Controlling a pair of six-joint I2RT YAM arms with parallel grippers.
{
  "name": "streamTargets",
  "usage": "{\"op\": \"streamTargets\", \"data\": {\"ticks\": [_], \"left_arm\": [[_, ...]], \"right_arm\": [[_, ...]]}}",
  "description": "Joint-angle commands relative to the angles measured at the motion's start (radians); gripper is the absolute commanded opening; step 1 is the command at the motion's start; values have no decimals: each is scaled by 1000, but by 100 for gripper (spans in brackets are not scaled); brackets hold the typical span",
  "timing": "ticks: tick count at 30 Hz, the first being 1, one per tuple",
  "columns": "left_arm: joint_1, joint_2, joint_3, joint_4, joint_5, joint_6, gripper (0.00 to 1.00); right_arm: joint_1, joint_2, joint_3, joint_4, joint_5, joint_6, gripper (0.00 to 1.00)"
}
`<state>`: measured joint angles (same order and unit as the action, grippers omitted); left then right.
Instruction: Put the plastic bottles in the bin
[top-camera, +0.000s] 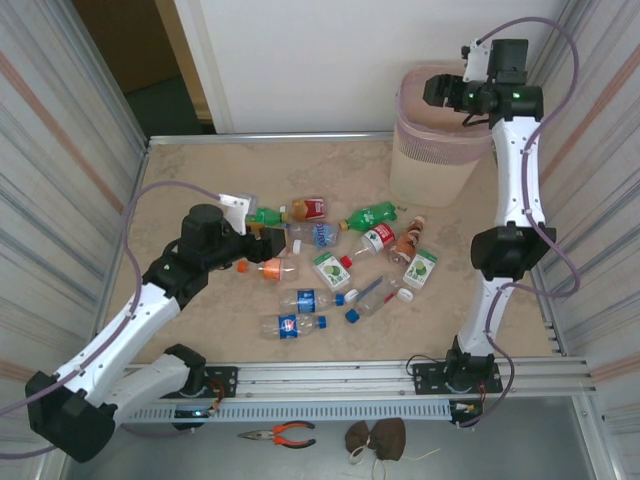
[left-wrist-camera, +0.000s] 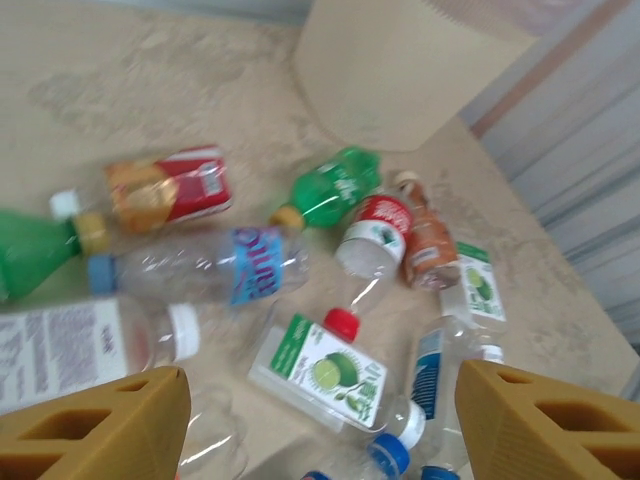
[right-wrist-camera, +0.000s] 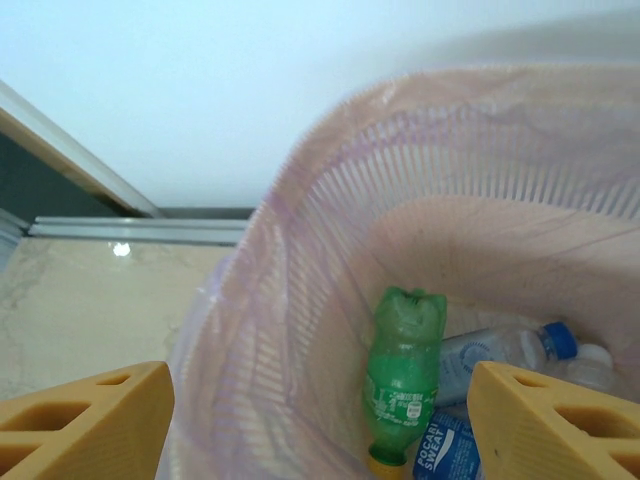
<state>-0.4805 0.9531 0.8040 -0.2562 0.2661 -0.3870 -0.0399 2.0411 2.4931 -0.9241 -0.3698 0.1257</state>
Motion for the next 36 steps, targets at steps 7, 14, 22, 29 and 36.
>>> {"op": "streamTargets", "data": {"ticks": [7, 14, 22, 29, 36], "left_arm": [[117, 55, 10, -188, -161, -369, 70], [213, 115, -33, -285, -186, -671, 68], [337, 185, -128, -202, -72, -829, 60], [386, 291, -155, -99, 24, -881, 57], [391, 380, -166, -24, 75, -938, 56]], "right_arm": [[36, -224, -126, 25, 50, -10, 76], [73, -362, -294, 63, 85, -23, 76], [94, -488, -470, 102, 118, -24, 76], [94, -548, -555, 120, 131, -21, 76], [95, -571, -579, 120, 138, -23, 76]]}}
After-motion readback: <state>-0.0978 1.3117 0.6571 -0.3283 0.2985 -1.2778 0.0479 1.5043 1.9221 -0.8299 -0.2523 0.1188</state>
